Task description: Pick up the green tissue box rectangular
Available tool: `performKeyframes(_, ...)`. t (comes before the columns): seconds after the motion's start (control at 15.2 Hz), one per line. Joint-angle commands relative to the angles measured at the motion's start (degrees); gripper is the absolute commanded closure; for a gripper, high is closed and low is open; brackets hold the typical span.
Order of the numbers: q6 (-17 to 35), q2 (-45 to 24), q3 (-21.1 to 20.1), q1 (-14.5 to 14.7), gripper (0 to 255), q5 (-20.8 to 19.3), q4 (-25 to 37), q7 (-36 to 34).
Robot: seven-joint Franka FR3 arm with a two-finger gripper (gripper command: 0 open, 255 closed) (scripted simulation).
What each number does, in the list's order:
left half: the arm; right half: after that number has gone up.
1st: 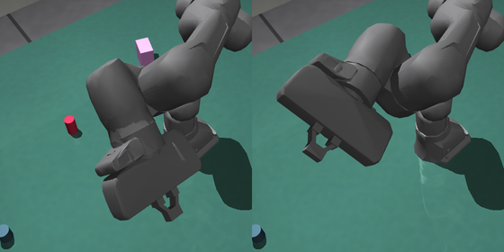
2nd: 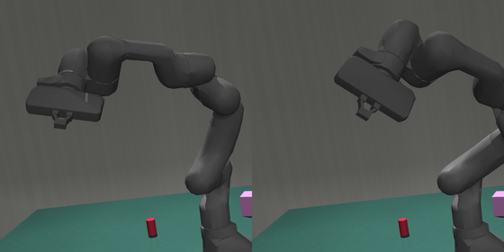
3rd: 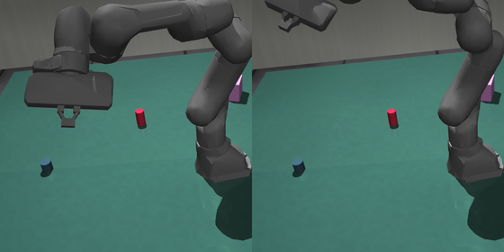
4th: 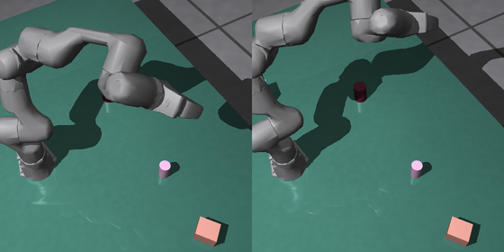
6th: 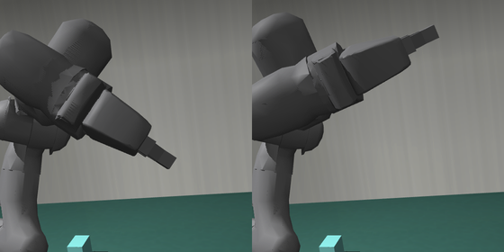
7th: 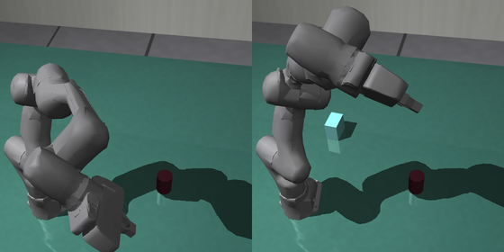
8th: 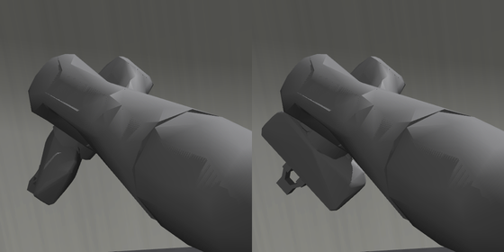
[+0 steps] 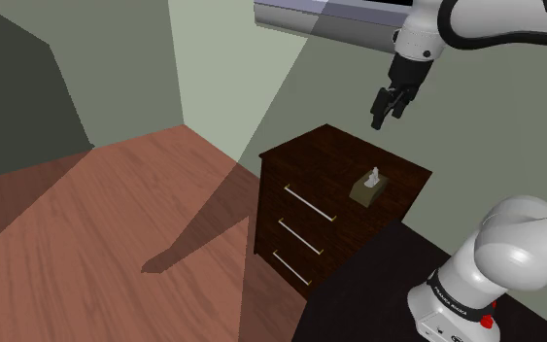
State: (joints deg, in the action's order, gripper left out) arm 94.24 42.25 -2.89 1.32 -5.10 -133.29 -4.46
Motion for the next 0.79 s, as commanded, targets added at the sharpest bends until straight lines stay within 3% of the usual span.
performKeyframes(0.0, 0.0, 0.0, 0.0, 0.0, 0, 0.0, 0.0, 0.0)
performKeyframes(0.73, 13.57, -14.5, 5.23, -5.89, 0, -6.56, -3.09, 0.33)
